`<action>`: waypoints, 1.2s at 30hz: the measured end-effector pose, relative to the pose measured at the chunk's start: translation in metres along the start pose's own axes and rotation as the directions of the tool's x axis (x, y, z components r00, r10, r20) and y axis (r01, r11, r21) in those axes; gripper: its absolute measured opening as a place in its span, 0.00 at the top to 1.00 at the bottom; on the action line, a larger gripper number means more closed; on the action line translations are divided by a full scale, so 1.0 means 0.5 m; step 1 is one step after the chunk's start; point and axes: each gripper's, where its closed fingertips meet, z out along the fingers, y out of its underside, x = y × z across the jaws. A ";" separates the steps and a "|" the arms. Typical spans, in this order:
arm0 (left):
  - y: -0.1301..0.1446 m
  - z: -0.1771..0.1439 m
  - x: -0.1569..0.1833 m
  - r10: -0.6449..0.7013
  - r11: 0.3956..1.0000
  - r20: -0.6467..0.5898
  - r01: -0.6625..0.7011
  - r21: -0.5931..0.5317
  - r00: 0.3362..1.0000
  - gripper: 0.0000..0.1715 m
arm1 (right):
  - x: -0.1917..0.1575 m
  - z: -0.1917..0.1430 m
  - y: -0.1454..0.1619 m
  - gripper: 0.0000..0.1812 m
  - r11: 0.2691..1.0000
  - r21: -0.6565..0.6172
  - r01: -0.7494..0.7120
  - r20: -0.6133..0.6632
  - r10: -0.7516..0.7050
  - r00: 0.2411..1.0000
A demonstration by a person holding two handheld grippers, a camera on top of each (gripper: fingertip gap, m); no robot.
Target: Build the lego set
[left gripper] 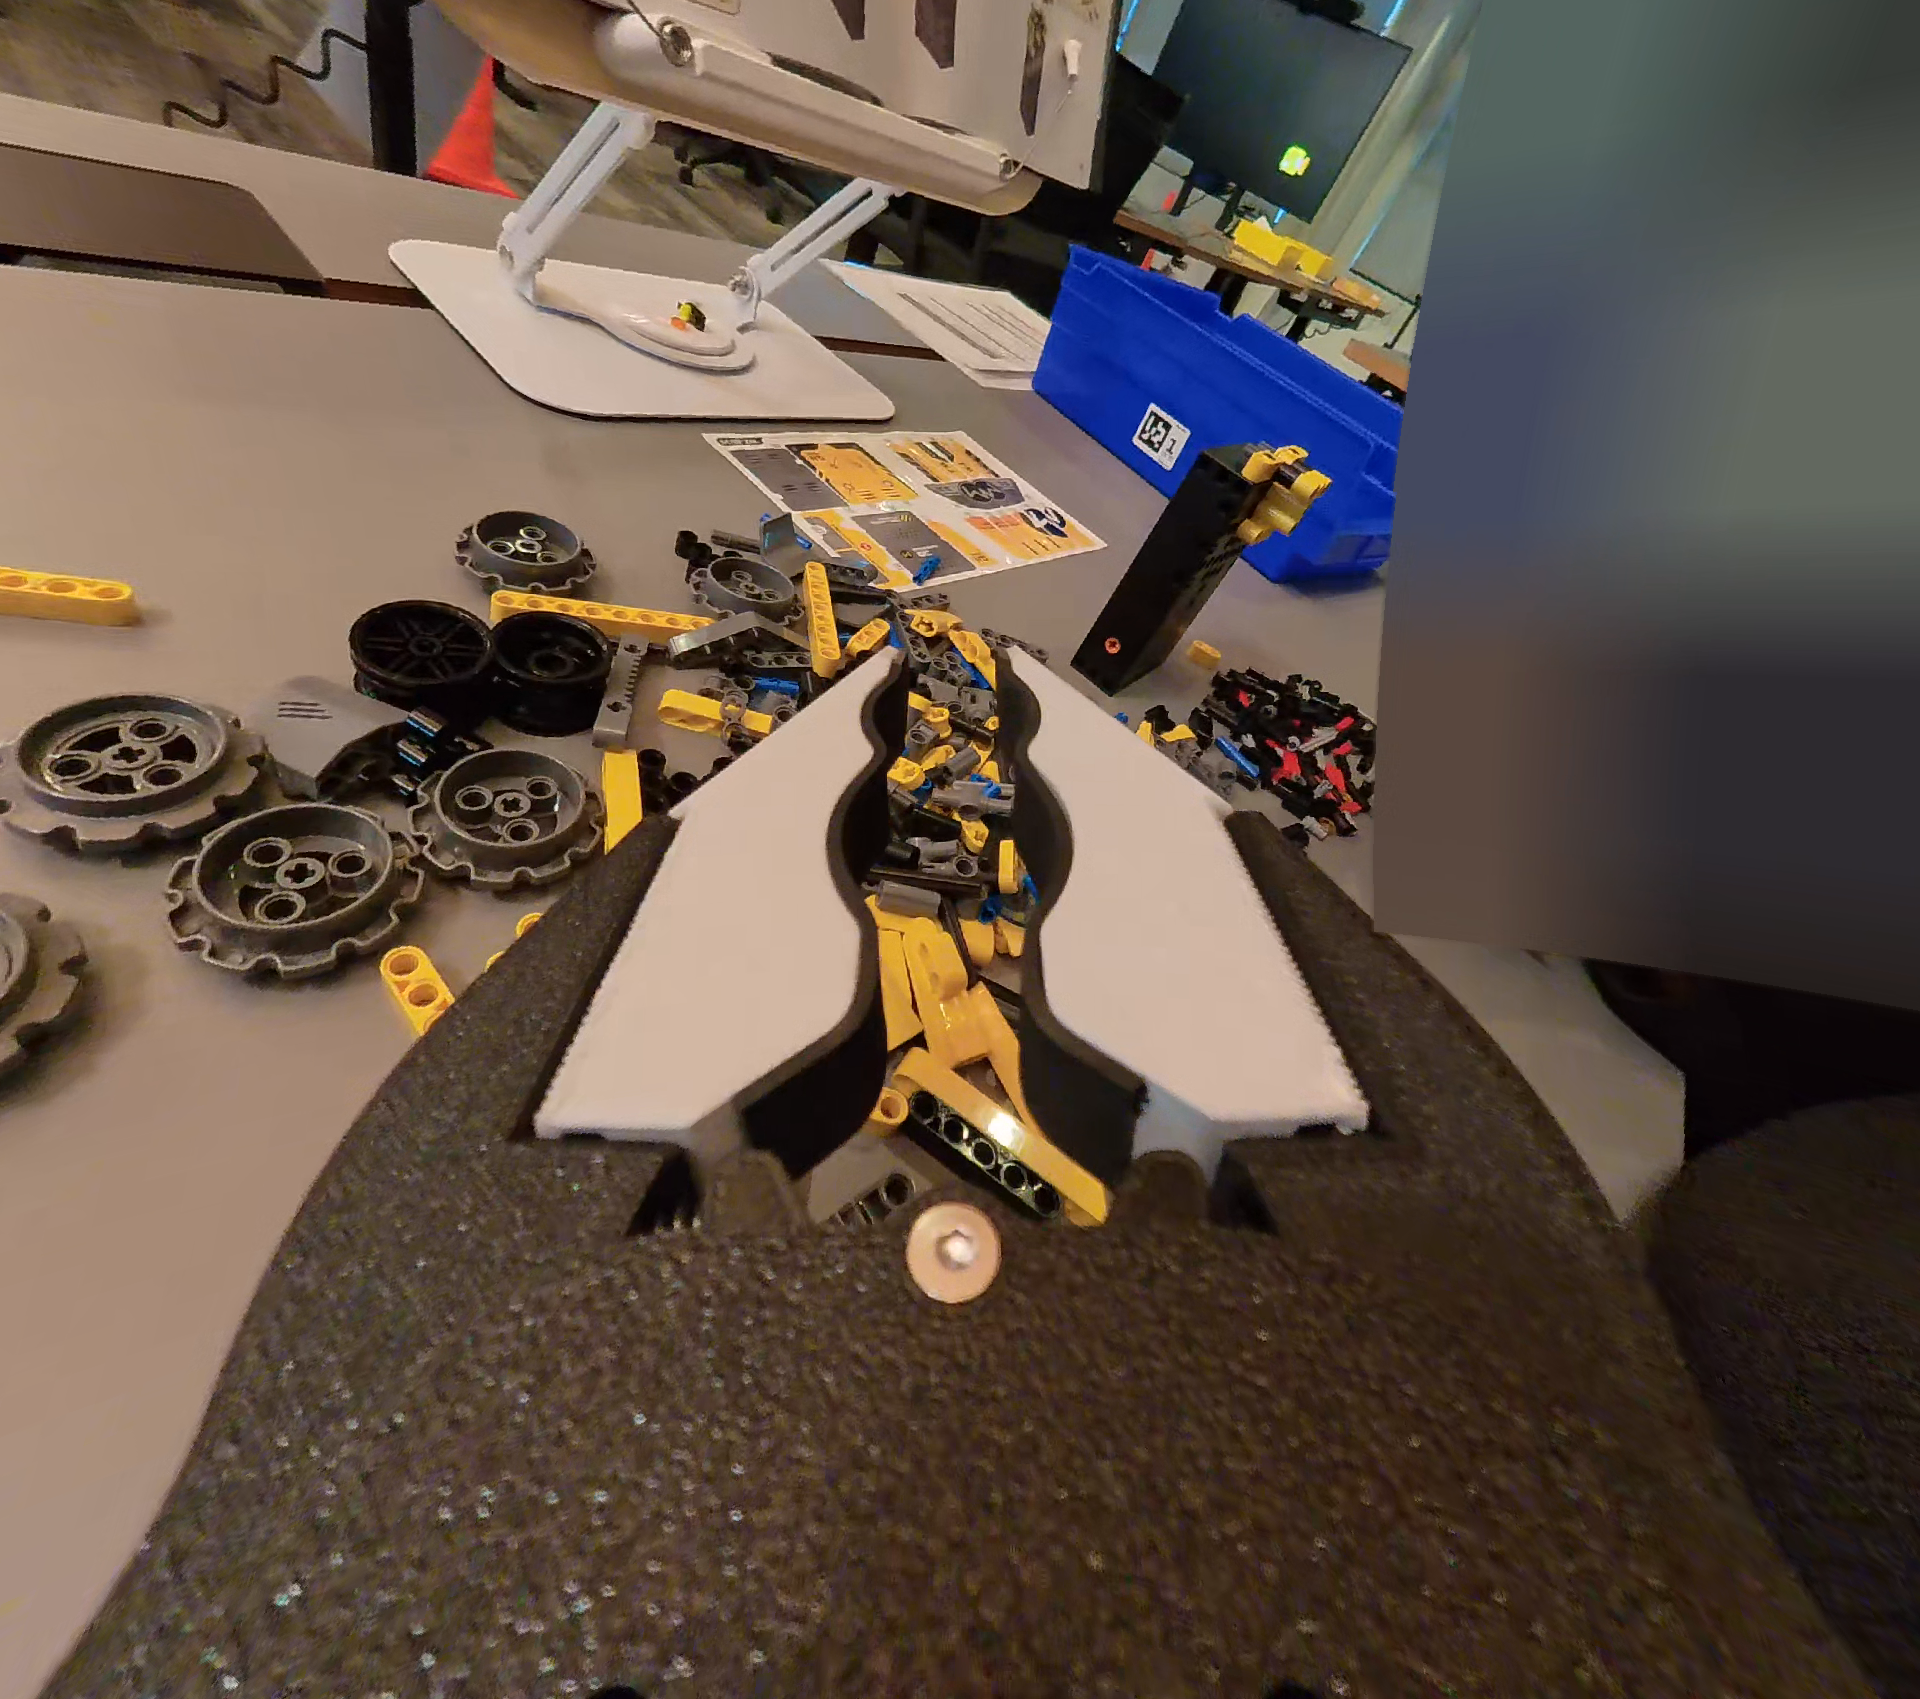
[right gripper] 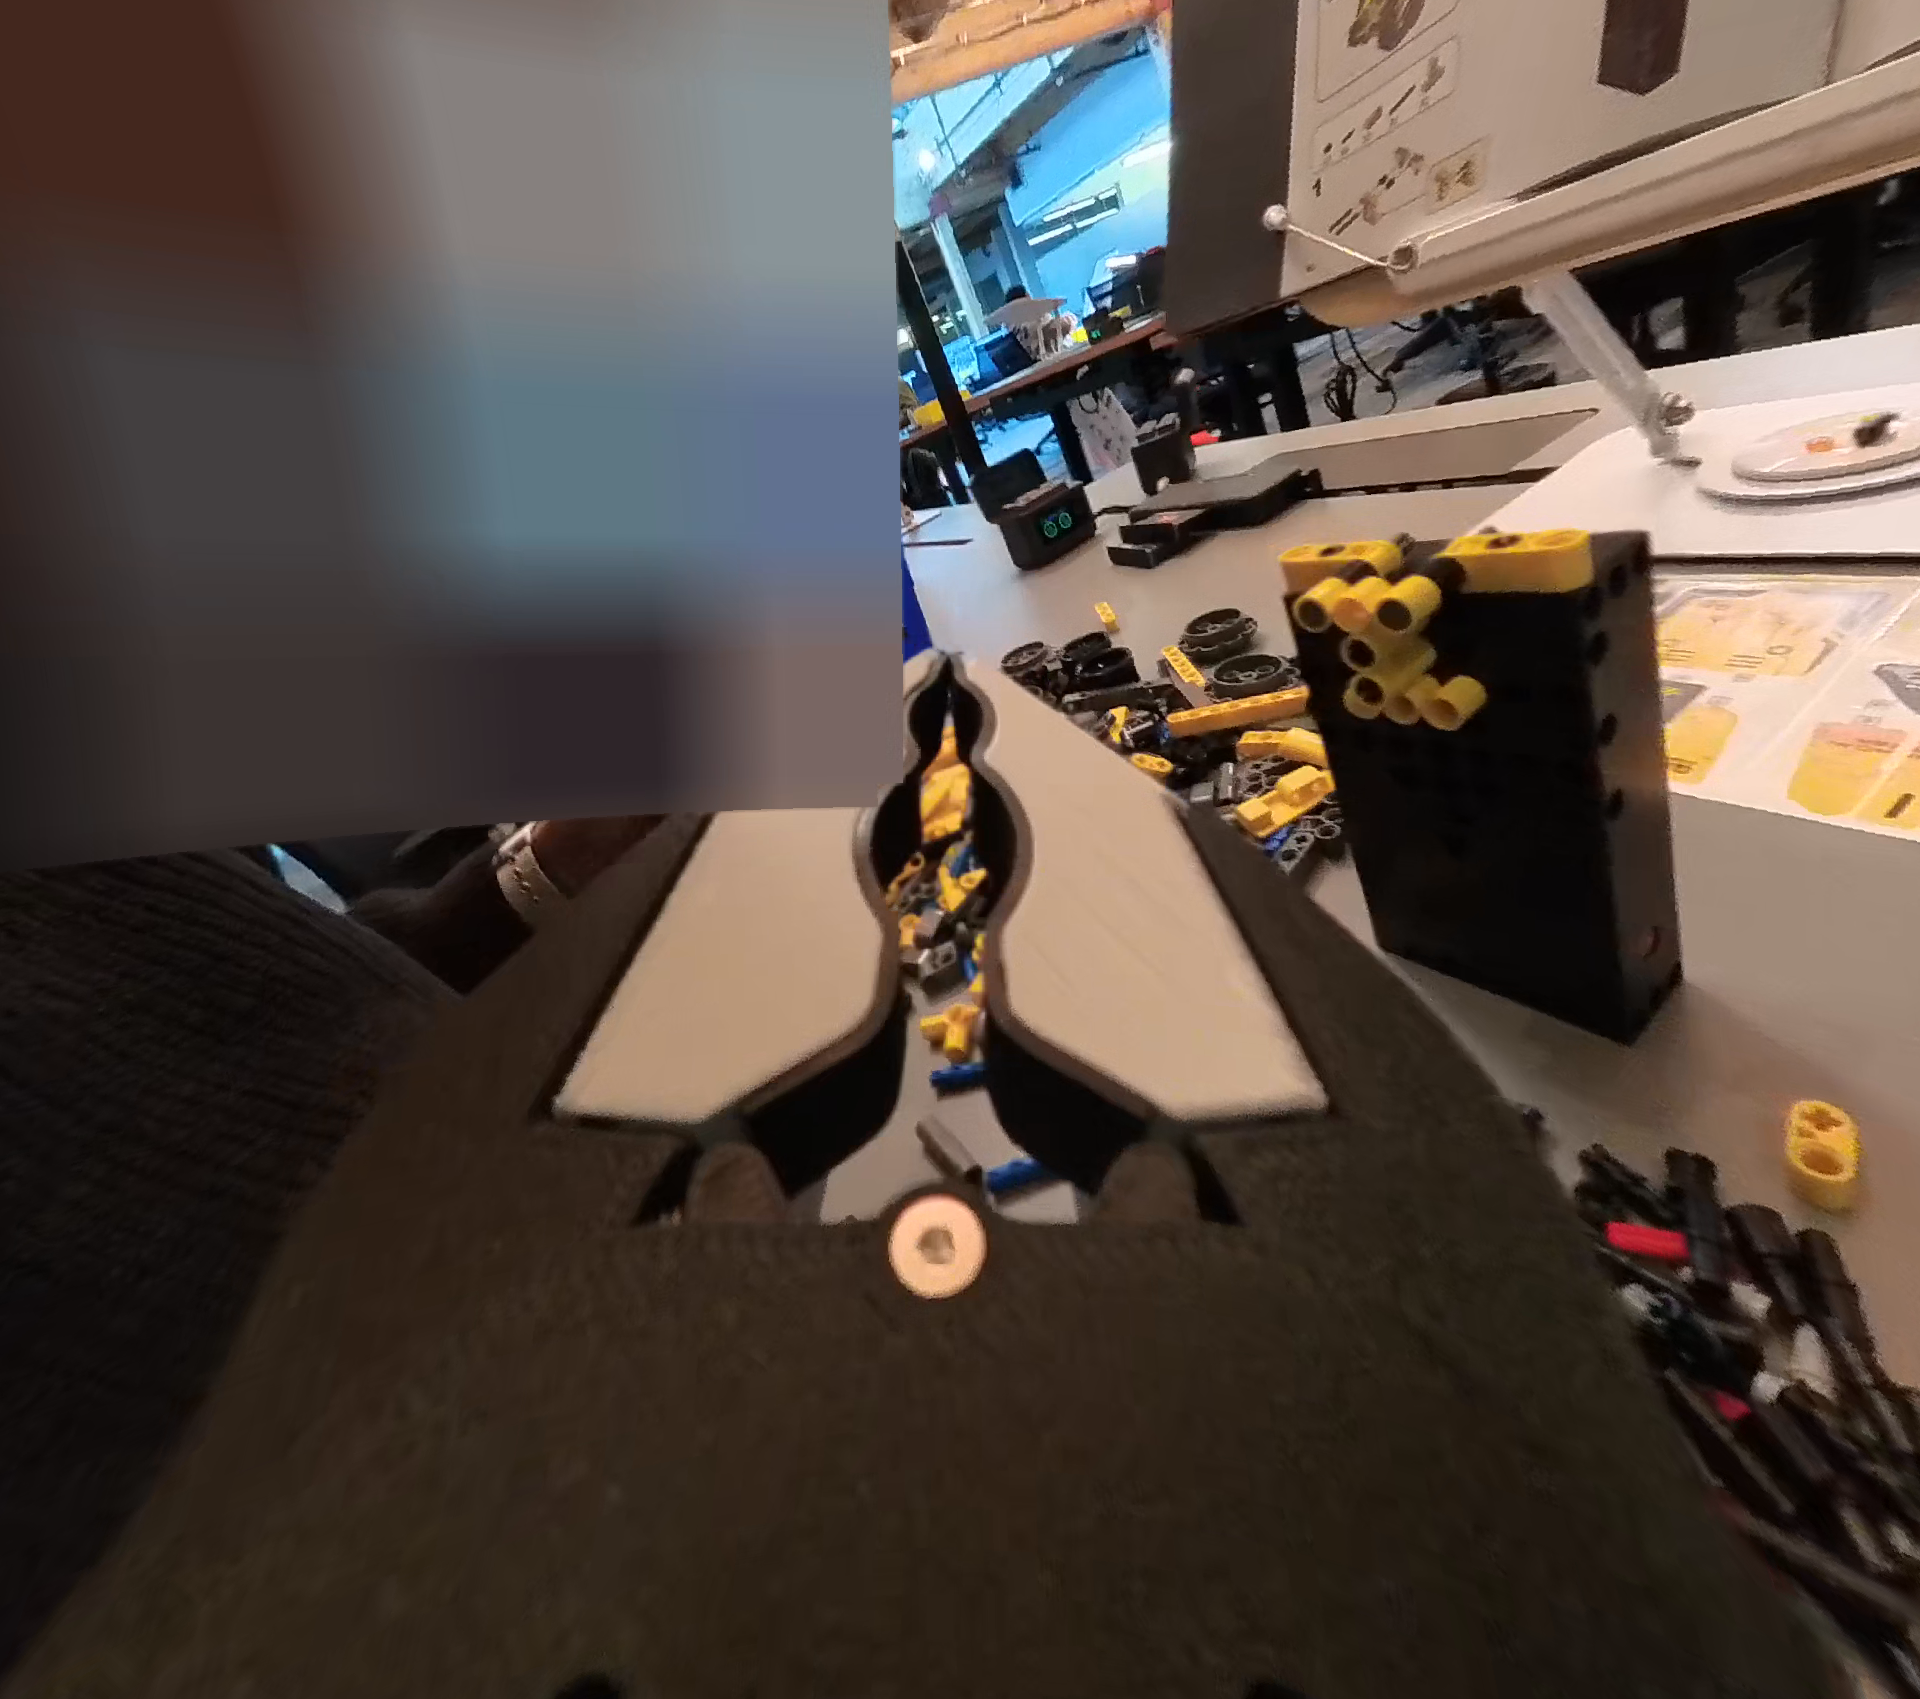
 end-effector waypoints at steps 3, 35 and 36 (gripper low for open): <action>0.001 0.001 0.002 0.008 1.000 -0.006 -0.008 -0.004 1.000 0.91 | 0.001 0.004 0.006 1.00 0.998 -0.022 0.050 -0.023 -0.051 0.998; -0.004 0.001 -0.007 0.035 0.999 0.015 -0.036 0.001 0.999 0.91 | -0.007 0.001 0.005 1.00 0.999 -0.004 0.040 -0.005 -0.040 0.999; -0.004 0.001 -0.008 0.033 0.999 0.015 -0.033 0.001 0.999 0.91 | -0.007 0.001 0.005 1.00 0.999 -0.002 0.037 -0.003 -0.037 0.999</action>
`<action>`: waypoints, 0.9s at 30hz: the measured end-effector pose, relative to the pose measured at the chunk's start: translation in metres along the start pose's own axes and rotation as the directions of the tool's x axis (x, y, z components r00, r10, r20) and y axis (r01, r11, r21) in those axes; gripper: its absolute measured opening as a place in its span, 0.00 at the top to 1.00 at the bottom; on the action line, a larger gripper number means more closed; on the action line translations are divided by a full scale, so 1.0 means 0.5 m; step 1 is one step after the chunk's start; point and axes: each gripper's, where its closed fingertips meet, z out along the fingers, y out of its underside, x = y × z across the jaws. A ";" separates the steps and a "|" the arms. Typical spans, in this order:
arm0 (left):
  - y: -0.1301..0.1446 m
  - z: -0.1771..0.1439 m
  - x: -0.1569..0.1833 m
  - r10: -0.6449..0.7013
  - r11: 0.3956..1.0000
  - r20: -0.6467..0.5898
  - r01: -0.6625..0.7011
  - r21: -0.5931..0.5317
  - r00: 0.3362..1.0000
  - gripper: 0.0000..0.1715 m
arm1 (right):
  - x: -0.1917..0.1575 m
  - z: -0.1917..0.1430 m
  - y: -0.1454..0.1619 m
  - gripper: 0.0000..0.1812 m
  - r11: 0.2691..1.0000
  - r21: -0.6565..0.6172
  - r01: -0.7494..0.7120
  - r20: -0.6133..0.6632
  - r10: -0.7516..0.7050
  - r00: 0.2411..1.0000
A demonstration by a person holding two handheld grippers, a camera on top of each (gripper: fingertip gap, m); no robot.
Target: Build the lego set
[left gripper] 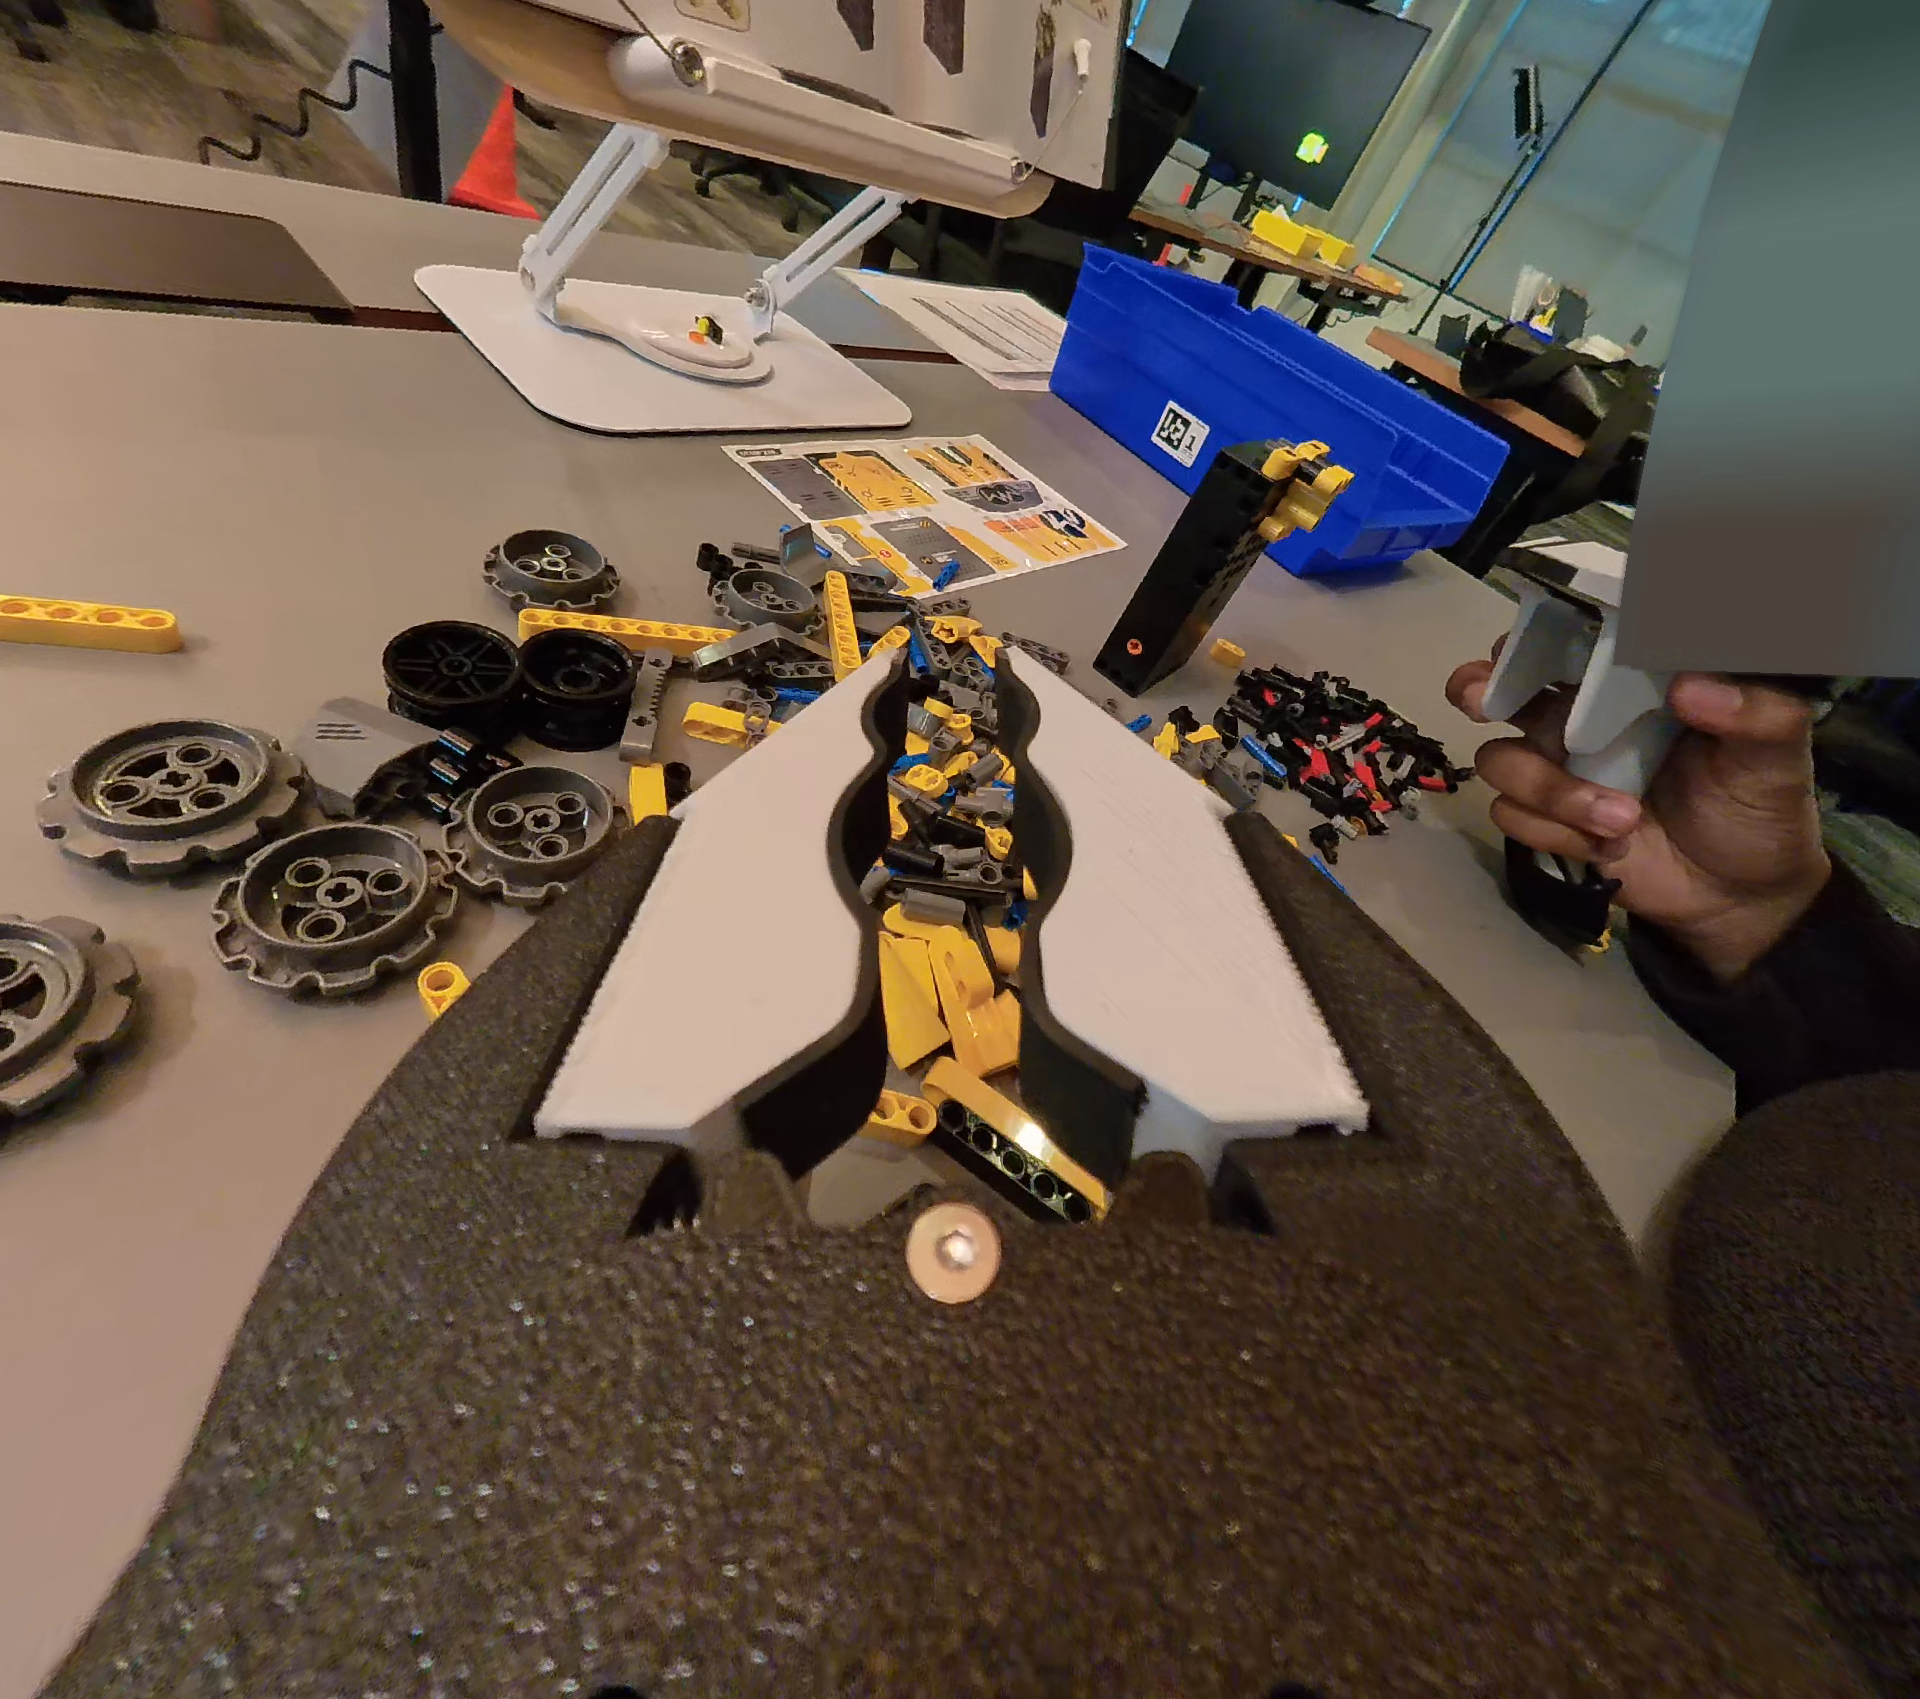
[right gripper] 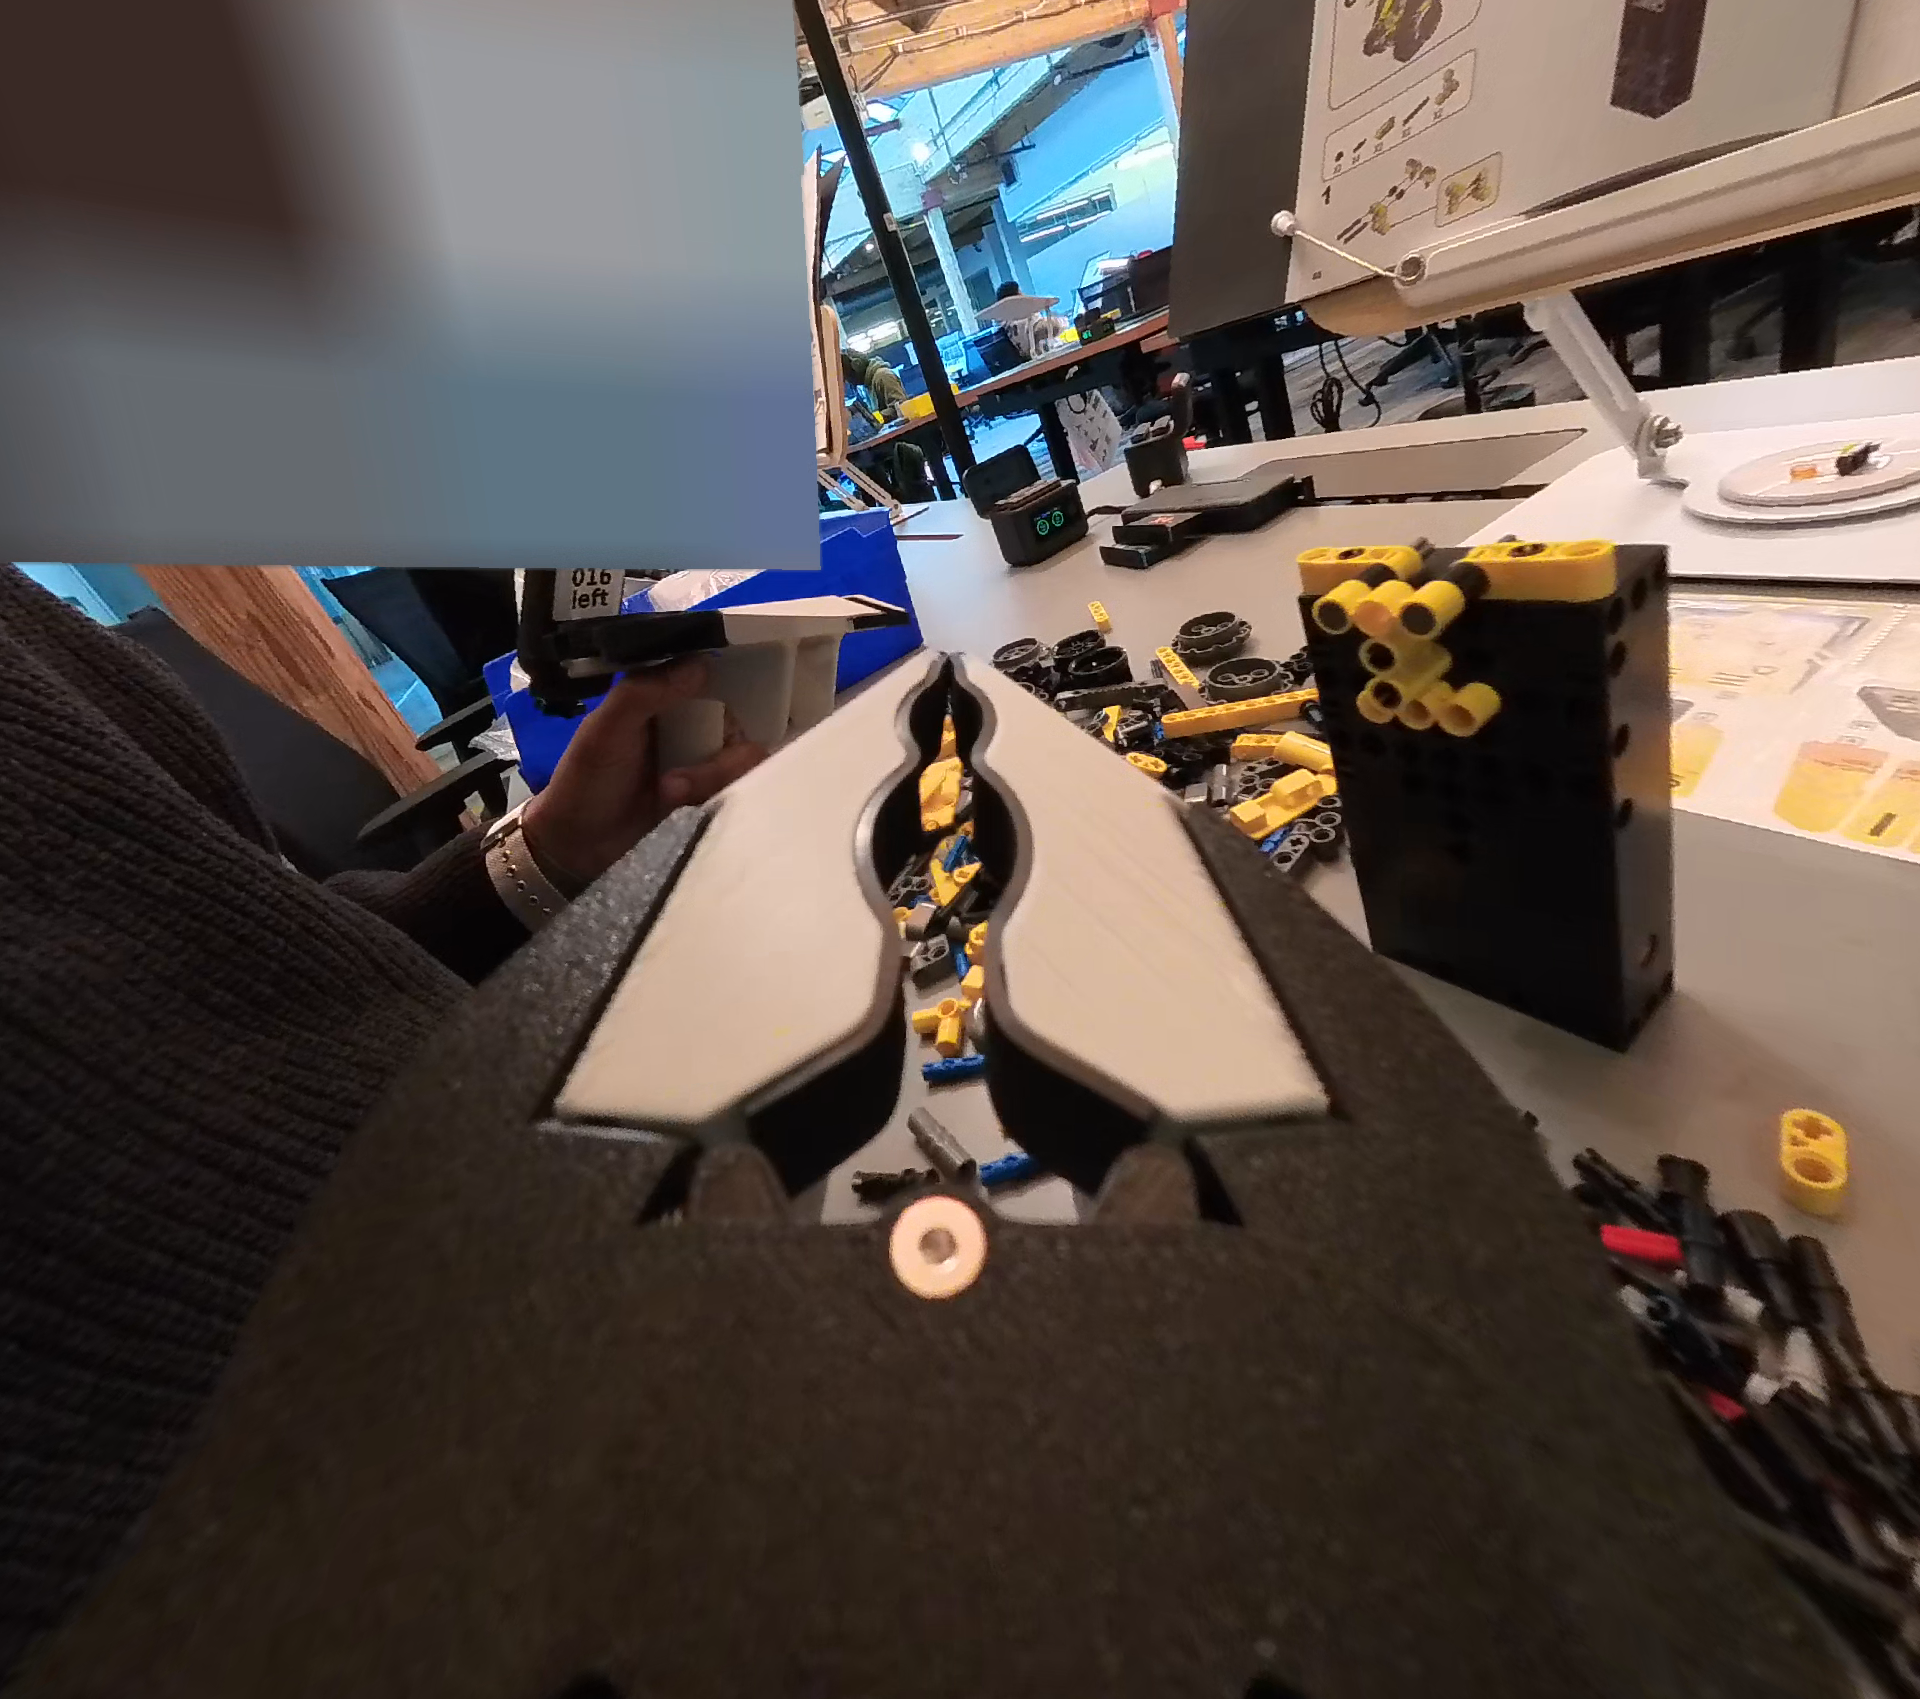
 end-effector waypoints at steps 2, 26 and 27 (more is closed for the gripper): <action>0.000 0.000 -0.001 -0.003 1.000 0.000 0.003 0.000 1.000 0.91 | 0.000 0.000 -0.001 1.00 1.000 0.002 -0.002 0.001 0.002 1.000; -0.008 -0.015 0.028 0.079 0.996 -0.028 -0.077 0.049 0.997 0.91 | 0.013 -0.016 -0.020 1.00 0.998 0.057 0.033 -0.057 -0.030 0.998; -0.009 -0.016 0.030 0.087 0.995 -0.029 -0.085 0.055 0.996 0.91 | 0.019 -0.022 -0.026 1.00 0.996 0.074 0.043 -0.077 -0.037 0.996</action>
